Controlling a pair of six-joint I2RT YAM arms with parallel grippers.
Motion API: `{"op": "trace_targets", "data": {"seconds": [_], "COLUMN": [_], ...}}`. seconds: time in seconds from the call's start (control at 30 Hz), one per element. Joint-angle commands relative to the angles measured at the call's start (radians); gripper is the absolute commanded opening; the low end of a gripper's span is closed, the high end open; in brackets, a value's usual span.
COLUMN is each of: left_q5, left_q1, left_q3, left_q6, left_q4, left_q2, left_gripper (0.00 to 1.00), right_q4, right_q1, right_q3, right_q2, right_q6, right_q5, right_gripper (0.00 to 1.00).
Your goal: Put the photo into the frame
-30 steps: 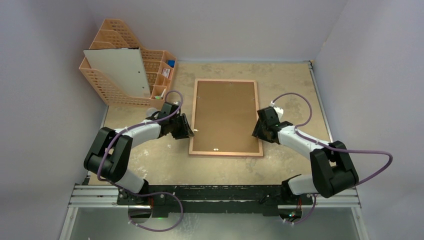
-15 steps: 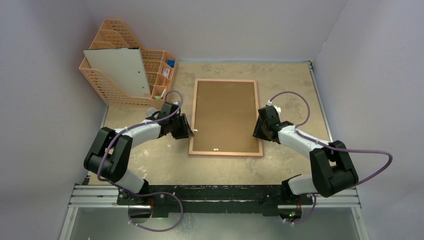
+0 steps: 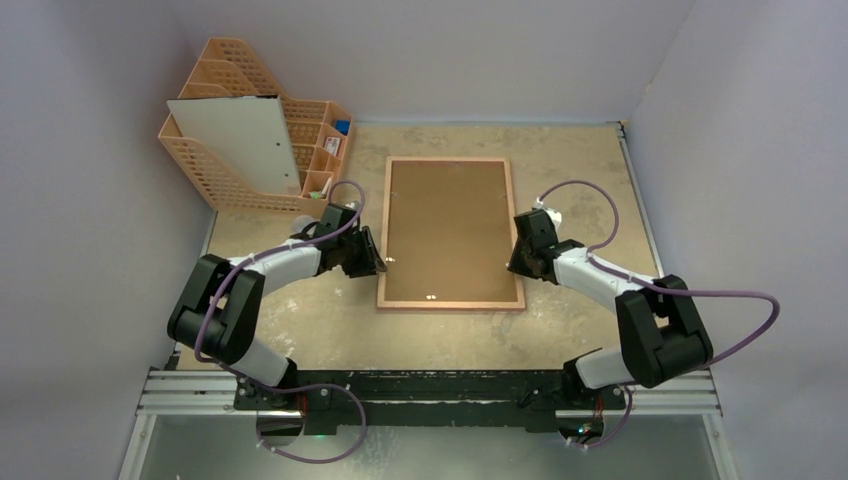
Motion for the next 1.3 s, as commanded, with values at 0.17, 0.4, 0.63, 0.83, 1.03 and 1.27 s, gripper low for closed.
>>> {"op": "trace_targets", "data": {"seconds": [0.17,0.4,0.63,0.83,1.03,1.27], "left_q5": [-0.12,-0.11,-0.085,-0.019,0.083,0.129], "left_q1": [0.017,0.018,0.018,0.018,0.018,0.018], "left_q3": [-0.044,-0.034,-0.027,-0.034,-0.075,-0.111], "left_q6": [0.053,0.048,0.039,0.046,0.053,0.051], "left_q4": [-0.096,-0.102,-0.105,-0.099,-0.048,-0.034], "left_q2": [0.013,-0.004,-0.049,-0.072,-0.082,-0.073], "left_gripper": [0.31,0.32,0.41,0.49,0.49,0.4], "right_q4": [0.102,0.049,0.023,0.187,0.331,0.357], "right_q1": [0.009,0.008,0.007,0.013,0.073,0.185], "right_q3": [-0.014,-0.001,0.003,-0.028,-0.05,0.014], "right_q2": [0.029,-0.083,-0.257,-0.224,-0.138,0.039], "right_q6": [0.076,0.123,0.05,-0.07,-0.107,-0.125], "right_q5": [0.017,0.021,-0.001,-0.332,-0.571,-0.648], "right_gripper": [0.09,0.34,0.6,0.55,0.49,0.41]}}
